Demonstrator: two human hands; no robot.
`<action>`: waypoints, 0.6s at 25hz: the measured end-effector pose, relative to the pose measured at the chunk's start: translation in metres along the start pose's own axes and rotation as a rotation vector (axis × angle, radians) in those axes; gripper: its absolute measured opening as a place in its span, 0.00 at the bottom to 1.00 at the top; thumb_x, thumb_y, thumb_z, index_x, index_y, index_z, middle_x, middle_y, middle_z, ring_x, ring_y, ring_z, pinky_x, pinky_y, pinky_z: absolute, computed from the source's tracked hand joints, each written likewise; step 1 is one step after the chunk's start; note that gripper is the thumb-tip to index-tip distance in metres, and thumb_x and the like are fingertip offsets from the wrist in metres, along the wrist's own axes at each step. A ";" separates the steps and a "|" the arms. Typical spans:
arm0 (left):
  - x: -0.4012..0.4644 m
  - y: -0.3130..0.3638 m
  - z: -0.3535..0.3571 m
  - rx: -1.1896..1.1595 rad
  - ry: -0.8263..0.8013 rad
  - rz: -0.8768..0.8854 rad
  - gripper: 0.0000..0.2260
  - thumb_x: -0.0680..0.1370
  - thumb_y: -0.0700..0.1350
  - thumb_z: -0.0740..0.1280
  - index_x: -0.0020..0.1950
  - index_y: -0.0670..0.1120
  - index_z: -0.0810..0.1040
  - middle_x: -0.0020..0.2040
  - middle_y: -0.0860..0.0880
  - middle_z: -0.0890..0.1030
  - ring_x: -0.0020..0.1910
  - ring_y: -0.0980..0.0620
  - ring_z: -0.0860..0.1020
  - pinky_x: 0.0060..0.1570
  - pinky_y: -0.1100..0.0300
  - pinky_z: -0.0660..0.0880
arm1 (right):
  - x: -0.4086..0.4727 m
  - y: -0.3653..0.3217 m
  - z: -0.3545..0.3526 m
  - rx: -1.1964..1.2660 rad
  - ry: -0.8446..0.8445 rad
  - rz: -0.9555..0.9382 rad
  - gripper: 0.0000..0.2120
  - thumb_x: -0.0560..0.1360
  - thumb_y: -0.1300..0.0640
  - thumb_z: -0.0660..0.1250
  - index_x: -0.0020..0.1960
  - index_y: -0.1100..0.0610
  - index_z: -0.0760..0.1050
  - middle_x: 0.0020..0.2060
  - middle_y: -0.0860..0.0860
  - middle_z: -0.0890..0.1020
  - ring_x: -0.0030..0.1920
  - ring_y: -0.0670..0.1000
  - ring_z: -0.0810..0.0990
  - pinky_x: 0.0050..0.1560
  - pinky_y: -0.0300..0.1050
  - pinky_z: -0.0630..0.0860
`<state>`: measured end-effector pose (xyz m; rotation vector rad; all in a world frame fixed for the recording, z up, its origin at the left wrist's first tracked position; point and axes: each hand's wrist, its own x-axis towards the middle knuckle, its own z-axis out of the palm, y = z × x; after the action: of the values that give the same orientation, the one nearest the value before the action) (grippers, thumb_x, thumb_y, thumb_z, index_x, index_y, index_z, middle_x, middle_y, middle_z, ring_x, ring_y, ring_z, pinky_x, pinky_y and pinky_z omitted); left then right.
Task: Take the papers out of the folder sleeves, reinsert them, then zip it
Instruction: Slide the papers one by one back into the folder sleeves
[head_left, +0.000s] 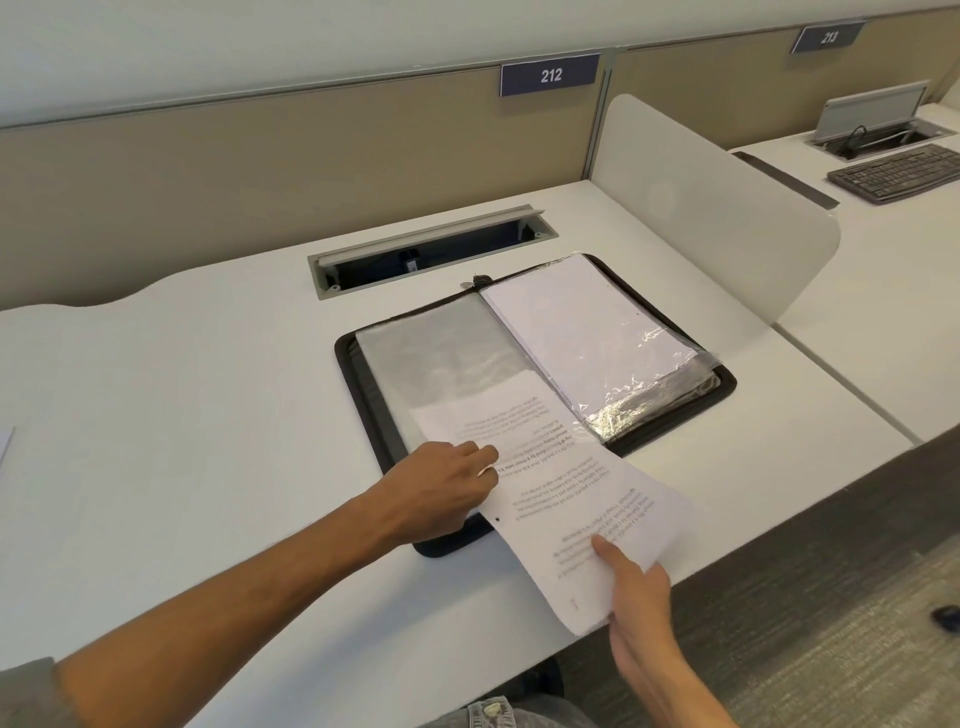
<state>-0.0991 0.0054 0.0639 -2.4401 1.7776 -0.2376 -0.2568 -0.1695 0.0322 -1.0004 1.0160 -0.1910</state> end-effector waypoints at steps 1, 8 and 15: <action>-0.001 0.002 -0.001 -0.014 0.026 -0.025 0.07 0.66 0.38 0.72 0.41 0.44 0.80 0.38 0.50 0.76 0.31 0.51 0.73 0.22 0.61 0.64 | 0.007 0.000 0.011 -0.012 -0.033 0.004 0.18 0.77 0.63 0.67 0.65 0.53 0.72 0.57 0.53 0.81 0.56 0.56 0.80 0.63 0.61 0.74; -0.011 0.007 0.002 -0.213 0.181 -0.372 0.17 0.68 0.35 0.73 0.56 0.42 0.79 0.42 0.47 0.80 0.34 0.47 0.78 0.21 0.56 0.74 | 0.040 -0.002 0.075 -0.004 -0.244 0.095 0.15 0.80 0.53 0.57 0.64 0.55 0.73 0.47 0.55 0.83 0.44 0.52 0.80 0.39 0.45 0.77; -0.014 0.017 0.003 -0.292 0.229 -0.445 0.04 0.71 0.38 0.72 0.40 0.44 0.78 0.38 0.50 0.78 0.32 0.51 0.75 0.23 0.57 0.74 | 0.039 0.004 0.063 -0.041 -0.164 0.071 0.09 0.79 0.64 0.65 0.59 0.60 0.76 0.42 0.55 0.82 0.32 0.47 0.78 0.30 0.38 0.76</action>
<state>-0.1185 0.0139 0.0573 -3.1178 1.3976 -0.3263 -0.1872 -0.1511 0.0143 -0.9986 0.9071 -0.0289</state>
